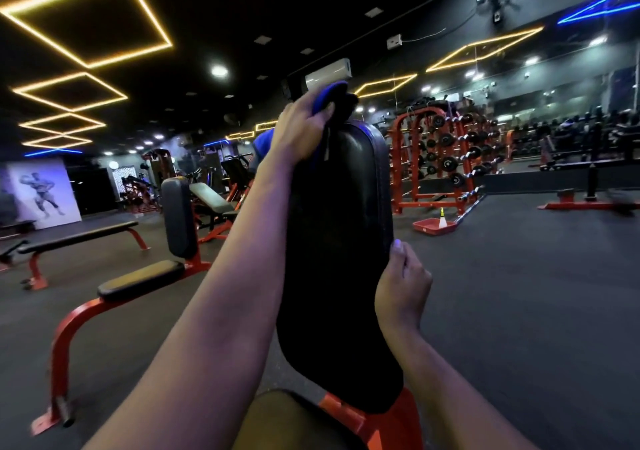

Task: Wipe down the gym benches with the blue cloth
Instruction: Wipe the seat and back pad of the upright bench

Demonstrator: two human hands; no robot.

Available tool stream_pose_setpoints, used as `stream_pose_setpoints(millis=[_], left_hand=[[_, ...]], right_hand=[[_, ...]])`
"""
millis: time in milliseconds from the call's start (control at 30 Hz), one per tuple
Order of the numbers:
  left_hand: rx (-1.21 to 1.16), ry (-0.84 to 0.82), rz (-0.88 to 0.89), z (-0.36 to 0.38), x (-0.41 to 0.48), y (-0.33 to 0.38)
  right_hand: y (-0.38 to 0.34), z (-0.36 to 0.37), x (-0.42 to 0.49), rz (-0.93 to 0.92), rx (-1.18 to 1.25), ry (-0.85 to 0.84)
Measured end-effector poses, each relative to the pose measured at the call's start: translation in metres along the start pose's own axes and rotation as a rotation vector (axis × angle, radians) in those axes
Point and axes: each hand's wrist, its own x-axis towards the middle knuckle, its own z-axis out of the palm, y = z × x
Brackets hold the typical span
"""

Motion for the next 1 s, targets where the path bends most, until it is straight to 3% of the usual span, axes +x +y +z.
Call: stream_pose_setpoints(millis=[167, 433, 500, 600, 733, 867, 933, 1000], left_hand=[[-0.059, -0.009, 0.112, 0.007, -0.003, 0.000], [0.034, 0.028, -0.268, -0.011, 0.002, -0.048], [-0.001, 0.085, -0.228, -0.003, -0.005, -0.023], [-0.050, 0.169, -0.031, 0.021, -0.023, 0.030], [0.160, 0.105, 0.245, 0.043, -0.043, 0.079], [-0.005, -0.029, 0.219, 0.028, -0.047, 0.081], [-0.148, -0.126, 0.166, 0.014, -0.046, 0.074], [-0.305, -0.153, 0.101, 0.003, -0.044, 0.067]], right_hand=[[-0.002, 0.000, 0.002, 0.003, -0.025, 0.014], [-0.003, 0.001, 0.003, -0.023, -0.023, 0.019], [-0.003, 0.001, 0.002, -0.026, -0.013, 0.012], [-0.003, 0.001, 0.001, -0.019, -0.011, 0.003], [0.000, -0.001, 0.003, 0.021, 0.024, -0.020], [-0.002, -0.019, 0.012, 0.116, -0.032, -0.120], [-0.016, -0.028, 0.033, 0.078, -0.053, 0.021], [-0.050, -0.032, 0.062, -0.092, 0.046, 0.240]])
